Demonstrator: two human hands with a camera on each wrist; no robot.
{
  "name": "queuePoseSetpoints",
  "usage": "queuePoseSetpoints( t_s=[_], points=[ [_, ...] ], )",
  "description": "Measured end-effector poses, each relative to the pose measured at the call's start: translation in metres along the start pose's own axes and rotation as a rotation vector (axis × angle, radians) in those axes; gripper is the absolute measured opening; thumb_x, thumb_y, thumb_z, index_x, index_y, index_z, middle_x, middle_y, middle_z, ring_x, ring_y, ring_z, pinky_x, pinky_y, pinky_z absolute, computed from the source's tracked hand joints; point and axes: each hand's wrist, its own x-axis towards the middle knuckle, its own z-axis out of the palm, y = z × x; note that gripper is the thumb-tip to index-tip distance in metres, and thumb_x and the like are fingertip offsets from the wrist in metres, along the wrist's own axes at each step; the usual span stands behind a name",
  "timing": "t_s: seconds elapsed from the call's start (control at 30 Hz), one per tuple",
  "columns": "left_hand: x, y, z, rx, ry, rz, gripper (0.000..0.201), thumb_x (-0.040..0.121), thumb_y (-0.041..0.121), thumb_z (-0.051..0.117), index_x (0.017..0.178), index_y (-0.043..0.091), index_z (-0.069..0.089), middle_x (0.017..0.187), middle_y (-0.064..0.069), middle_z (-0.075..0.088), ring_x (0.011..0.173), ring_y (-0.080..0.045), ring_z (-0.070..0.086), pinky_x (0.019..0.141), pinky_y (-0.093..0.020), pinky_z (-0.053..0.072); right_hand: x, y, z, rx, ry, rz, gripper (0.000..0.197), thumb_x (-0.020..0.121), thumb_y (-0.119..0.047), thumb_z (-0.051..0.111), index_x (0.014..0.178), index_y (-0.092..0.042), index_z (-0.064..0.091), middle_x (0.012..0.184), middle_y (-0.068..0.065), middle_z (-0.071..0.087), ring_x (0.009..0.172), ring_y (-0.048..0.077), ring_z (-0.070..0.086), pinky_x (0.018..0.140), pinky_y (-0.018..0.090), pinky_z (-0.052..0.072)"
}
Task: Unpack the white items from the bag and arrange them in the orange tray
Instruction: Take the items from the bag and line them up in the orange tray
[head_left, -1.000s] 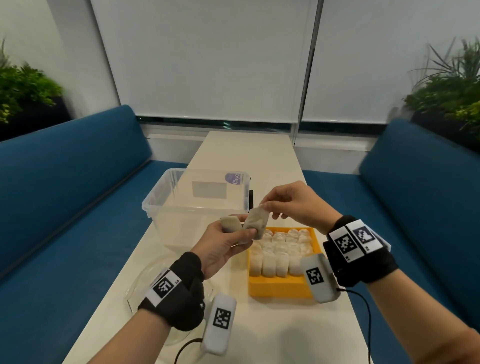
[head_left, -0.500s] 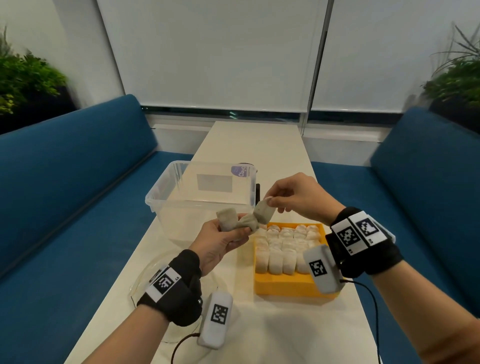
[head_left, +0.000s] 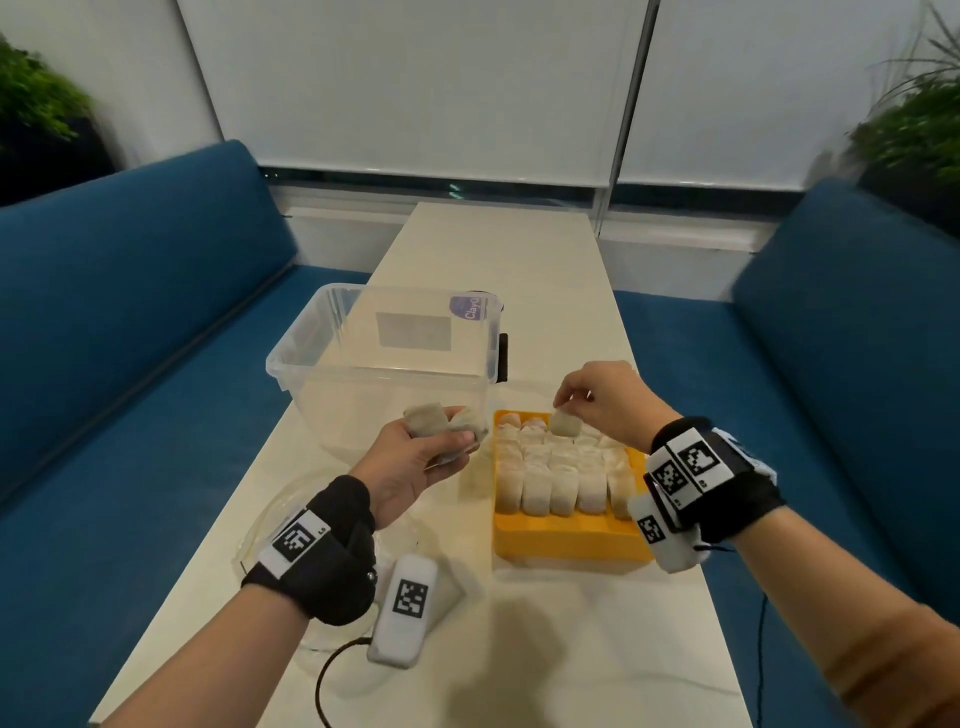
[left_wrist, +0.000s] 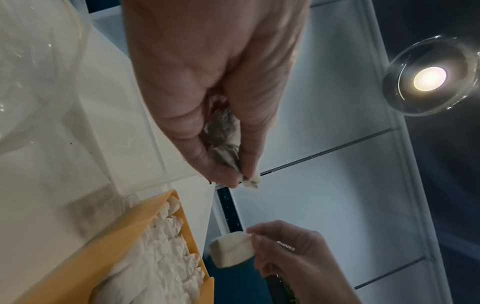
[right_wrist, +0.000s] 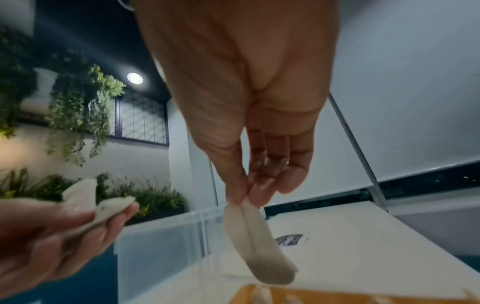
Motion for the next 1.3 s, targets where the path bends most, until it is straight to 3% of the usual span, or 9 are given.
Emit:
queuePoseSetpoints(
  t_s=[0.1, 0.23, 0.33, 0.57, 0.77, 0.93, 1.07, 1.2, 1.3],
  points=[
    [-0.001, -0.001, -0.003, -0.004, 0.009, -0.001, 0.031, 0.083, -0.006, 0.065, 0.111, 0.007, 0.064, 0.098, -0.01, 0.07, 0.089, -0.016, 0.069, 0.069, -0.021, 0.057, -0.004, 0.001, 0.019, 0.022, -0.092, -0.012, 0.014, 0.089, -0.012, 0.06, 0.096, -0.011, 0.072, 0.097, 0.004, 0.067, 0.078, 0.011, 0.053, 0.073, 0.02, 0.04],
    [-0.003, 0.0, -0.011, -0.013, 0.023, 0.0, 0.032, 0.083, -0.006, 0.065, 0.112, 0.007, 0.064, 0.102, -0.011, 0.069, 0.093, -0.017, 0.067, 0.069, -0.02, 0.057, -0.003, -0.009, 0.048, 0.024, -0.336, -0.042, 0.011, 0.086, -0.01, 0.063, 0.091, -0.009, 0.072, 0.083, -0.002, 0.063, 0.061, 0.004, 0.053, 0.059, 0.015, 0.043],
    [-0.005, -0.001, -0.016, -0.021, 0.033, -0.005, 0.032, 0.083, -0.005, 0.065, 0.113, 0.006, 0.063, 0.104, -0.012, 0.068, 0.095, -0.018, 0.067, 0.07, -0.02, 0.057, 0.008, -0.016, 0.072, 0.041, -0.428, -0.051, 0.01, 0.086, -0.007, 0.063, 0.09, -0.006, 0.072, 0.085, 0.007, 0.069, 0.058, 0.008, 0.057, 0.06, 0.018, 0.047],
    [-0.015, -0.005, -0.023, -0.035, 0.067, -0.025, 0.029, 0.083, -0.005, 0.065, 0.109, 0.006, 0.064, 0.102, -0.011, 0.069, 0.093, -0.018, 0.067, 0.07, -0.022, 0.057, 0.047, -0.007, 0.099, -0.071, -0.334, 0.024, 0.011, 0.084, -0.01, 0.064, 0.088, -0.012, 0.073, 0.102, 0.012, 0.066, 0.094, 0.028, 0.061, 0.084, 0.037, 0.054],
    [-0.021, -0.008, -0.023, -0.07, 0.055, -0.051, 0.03, 0.084, -0.003, 0.065, 0.114, 0.004, 0.063, 0.1, -0.011, 0.069, 0.089, -0.016, 0.069, 0.069, -0.021, 0.056, 0.043, -0.005, 0.088, -0.011, -0.294, 0.036, 0.015, 0.087, -0.007, 0.059, 0.096, -0.007, 0.072, 0.1, 0.008, 0.064, 0.092, 0.025, 0.062, 0.082, 0.03, 0.052],
    [-0.022, -0.008, -0.014, -0.109, 0.071, -0.07, 0.028, 0.092, 0.013, 0.061, 0.116, 0.001, 0.062, 0.11, -0.014, 0.067, 0.096, -0.019, 0.066, 0.072, -0.023, 0.059, 0.025, -0.014, 0.053, 0.139, -0.104, -0.012, 0.014, 0.089, -0.012, 0.059, 0.094, -0.009, 0.072, 0.093, 0.008, 0.069, 0.073, 0.013, 0.056, 0.075, 0.024, 0.049],
    [-0.023, -0.005, -0.005, -0.125, 0.068, -0.086, 0.036, 0.095, 0.021, 0.058, 0.123, -0.002, 0.059, 0.121, -0.017, 0.065, 0.102, -0.022, 0.065, 0.075, -0.026, 0.06, 0.0, -0.037, 0.037, 0.399, -0.046, -0.028, 0.021, 0.095, -0.028, 0.054, 0.092, -0.013, 0.069, 0.079, 0.0, 0.07, 0.06, 0.01, 0.064, 0.058, 0.01, 0.045],
    [-0.025, -0.003, 0.004, -0.023, 0.021, -0.082, 0.03, 0.099, 0.016, 0.051, 0.123, 0.002, 0.061, 0.12, -0.017, 0.066, 0.107, -0.022, 0.065, 0.075, -0.024, 0.058, -0.017, -0.055, 0.041, 0.482, -0.059, -0.057, 0.026, 0.091, -0.04, 0.057, 0.098, -0.018, 0.068, 0.078, -0.003, 0.072, 0.061, 0.007, 0.067, 0.061, 0.018, 0.049],
    [-0.026, -0.001, 0.007, 0.012, 0.018, -0.054, 0.028, 0.099, 0.013, 0.049, 0.121, 0.001, 0.062, 0.118, -0.017, 0.066, 0.105, -0.022, 0.066, 0.078, -0.026, 0.059, -0.022, -0.056, 0.046, 0.621, -0.011, -0.03, 0.013, 0.085, -0.023, 0.067, 0.091, -0.012, 0.068, 0.074, 0.004, 0.072, 0.059, 0.009, 0.067, 0.056, 0.019, 0.049]
  ],
)
